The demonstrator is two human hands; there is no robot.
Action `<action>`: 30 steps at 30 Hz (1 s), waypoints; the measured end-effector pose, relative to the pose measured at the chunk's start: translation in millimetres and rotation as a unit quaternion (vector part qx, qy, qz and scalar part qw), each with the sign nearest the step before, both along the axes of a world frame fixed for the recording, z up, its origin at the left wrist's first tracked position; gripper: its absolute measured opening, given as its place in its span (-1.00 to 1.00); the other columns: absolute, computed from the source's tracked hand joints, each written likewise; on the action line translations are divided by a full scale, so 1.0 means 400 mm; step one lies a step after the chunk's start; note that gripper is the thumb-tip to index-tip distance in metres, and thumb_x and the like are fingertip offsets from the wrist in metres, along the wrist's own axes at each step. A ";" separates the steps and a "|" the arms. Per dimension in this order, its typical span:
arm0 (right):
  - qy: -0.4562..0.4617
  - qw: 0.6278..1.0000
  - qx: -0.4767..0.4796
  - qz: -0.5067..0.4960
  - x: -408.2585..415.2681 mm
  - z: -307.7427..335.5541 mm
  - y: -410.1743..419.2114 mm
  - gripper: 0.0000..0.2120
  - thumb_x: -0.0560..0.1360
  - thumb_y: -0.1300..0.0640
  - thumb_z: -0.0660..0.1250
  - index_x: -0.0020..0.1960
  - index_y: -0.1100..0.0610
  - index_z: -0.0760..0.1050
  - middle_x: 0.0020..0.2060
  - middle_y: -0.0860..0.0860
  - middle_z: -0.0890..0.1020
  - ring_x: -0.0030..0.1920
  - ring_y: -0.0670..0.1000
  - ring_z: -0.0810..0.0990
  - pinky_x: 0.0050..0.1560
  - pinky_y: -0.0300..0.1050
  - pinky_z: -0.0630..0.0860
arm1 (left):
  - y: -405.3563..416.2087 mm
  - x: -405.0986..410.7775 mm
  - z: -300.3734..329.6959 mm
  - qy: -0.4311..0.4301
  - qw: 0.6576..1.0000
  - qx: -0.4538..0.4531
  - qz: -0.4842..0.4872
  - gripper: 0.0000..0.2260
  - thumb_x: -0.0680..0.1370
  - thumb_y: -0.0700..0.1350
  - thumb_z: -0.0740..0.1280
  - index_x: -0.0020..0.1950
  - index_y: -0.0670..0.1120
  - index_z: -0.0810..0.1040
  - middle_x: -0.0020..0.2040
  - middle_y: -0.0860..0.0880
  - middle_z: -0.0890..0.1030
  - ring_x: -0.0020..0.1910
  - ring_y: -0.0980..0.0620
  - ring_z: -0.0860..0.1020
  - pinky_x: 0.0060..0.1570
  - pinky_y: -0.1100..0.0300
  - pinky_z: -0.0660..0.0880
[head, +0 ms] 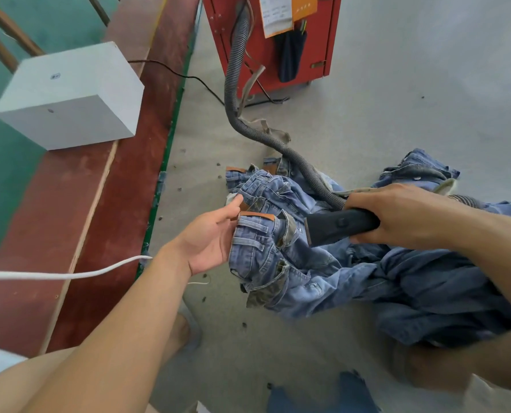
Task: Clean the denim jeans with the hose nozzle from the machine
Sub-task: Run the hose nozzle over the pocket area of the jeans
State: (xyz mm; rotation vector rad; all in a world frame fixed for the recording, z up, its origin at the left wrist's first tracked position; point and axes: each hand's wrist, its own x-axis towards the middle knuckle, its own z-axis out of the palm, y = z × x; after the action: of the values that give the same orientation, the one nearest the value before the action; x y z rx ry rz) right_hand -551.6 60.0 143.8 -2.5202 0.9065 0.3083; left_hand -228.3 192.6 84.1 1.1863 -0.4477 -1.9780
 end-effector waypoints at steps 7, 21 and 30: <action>-0.065 0.998 -0.001 0.001 0.098 0.013 0.069 -0.65 0.44 -0.41 0.33 0.03 -0.19 0.47 -0.23 -0.18 0.60 -0.23 -0.16 0.55 -0.16 -0.05 0.56 | -0.011 -0.055 0.045 0.073 0.994 -0.039 -0.067 -0.67 0.66 0.12 0.20 0.29 0.12 0.68 0.47 -0.12 0.52 0.43 -0.17 0.50 0.39 -0.09 0.44; -0.080 0.996 0.040 0.006 0.136 0.037 0.083 -0.71 0.48 -0.30 0.45 0.04 -0.14 0.56 -0.26 -0.18 0.62 -0.29 -0.21 0.56 -0.25 -0.25 0.47 | -0.017 -0.084 0.031 0.055 0.998 0.009 0.027 -0.43 0.69 0.27 -0.06 0.48 0.04 0.51 0.42 -0.21 0.52 0.32 -0.23 0.54 0.26 -0.10 0.49; -0.007 0.998 -0.028 -0.052 0.029 0.041 -0.024 -0.71 0.47 -0.22 0.48 0.08 -0.24 0.44 -0.15 -0.16 0.63 -0.18 -0.10 0.58 -0.12 0.02 0.56 | -0.003 -0.069 -0.023 -0.225 0.973 -0.050 0.024 -0.80 0.57 -0.31 0.38 0.13 -0.10 0.66 0.22 -0.05 0.68 0.34 -0.21 0.56 0.41 -0.20 0.45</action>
State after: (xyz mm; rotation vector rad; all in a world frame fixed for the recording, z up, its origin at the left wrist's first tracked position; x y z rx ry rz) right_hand -540.1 50.4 160.3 -2.5127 1.0499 0.2363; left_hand -255.8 191.4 75.0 1.5672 -0.7303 -1.6178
